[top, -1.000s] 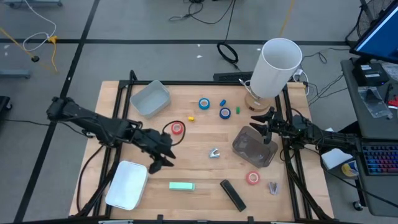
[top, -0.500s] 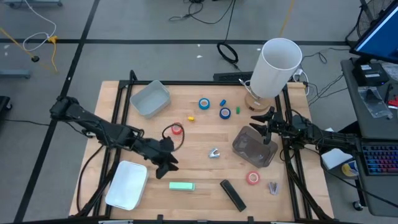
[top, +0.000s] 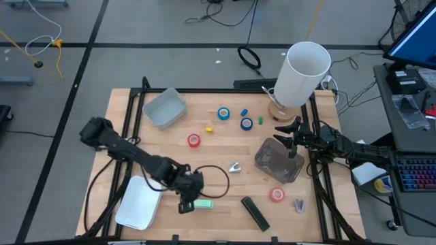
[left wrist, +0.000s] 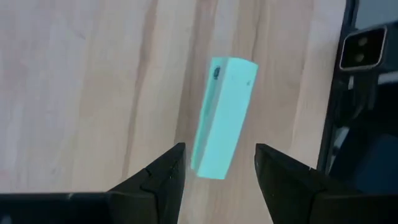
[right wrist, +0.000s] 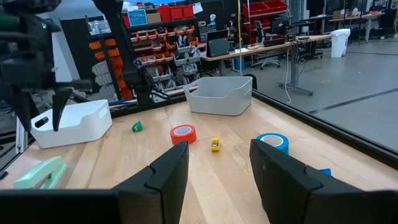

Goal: Pick and place Stapler, Stapler remover, tape
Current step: Put the black light green stapler into the gray bin

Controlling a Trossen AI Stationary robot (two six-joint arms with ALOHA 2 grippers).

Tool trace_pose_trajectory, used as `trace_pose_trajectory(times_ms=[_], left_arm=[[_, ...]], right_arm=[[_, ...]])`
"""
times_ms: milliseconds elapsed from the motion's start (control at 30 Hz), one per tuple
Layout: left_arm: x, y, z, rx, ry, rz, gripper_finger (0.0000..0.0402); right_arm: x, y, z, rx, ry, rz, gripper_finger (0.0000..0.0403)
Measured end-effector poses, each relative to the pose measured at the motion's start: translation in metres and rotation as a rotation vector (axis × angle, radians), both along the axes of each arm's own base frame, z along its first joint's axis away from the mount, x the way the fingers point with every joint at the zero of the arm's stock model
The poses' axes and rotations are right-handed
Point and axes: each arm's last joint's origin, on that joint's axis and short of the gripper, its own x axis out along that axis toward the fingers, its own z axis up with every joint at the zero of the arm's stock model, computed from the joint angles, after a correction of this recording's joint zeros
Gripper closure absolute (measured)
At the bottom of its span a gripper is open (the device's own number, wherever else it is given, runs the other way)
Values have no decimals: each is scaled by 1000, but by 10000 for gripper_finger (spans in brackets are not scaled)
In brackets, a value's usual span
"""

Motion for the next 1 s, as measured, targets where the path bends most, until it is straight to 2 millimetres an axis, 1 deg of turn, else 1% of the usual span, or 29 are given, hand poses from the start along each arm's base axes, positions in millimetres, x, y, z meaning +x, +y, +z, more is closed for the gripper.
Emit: trace_pose_trajectory(times_ms=[200, 333, 500, 700, 800, 900, 1000], left_arm=[[6, -7, -16, -8, 46, -26, 210], [8, -10, -25, -6, 76, -6, 210], [10, -14, -34, -5, 94, -13, 211], [7, -21, -35, 28, 75, -78, 210], [4, -28, -35, 51, 60, -132, 210], [-1, -35, -35, 97, 32, -170, 210], [-3, -39, -35, 159, -1, -164, 211]], right_arm=[[0, 0, 0, 1, 0, 0, 236], [0, 0, 0, 1, -2, 0, 236], [0, 0, 0, -5, 0, 0, 236], [0, 0, 0, -42, 11, 0, 236], [0, 0, 0, -57, 15, 1, 236], [0, 0, 0, -59, 16, 1, 236], [0, 0, 0, -58, 16, 1, 236]])
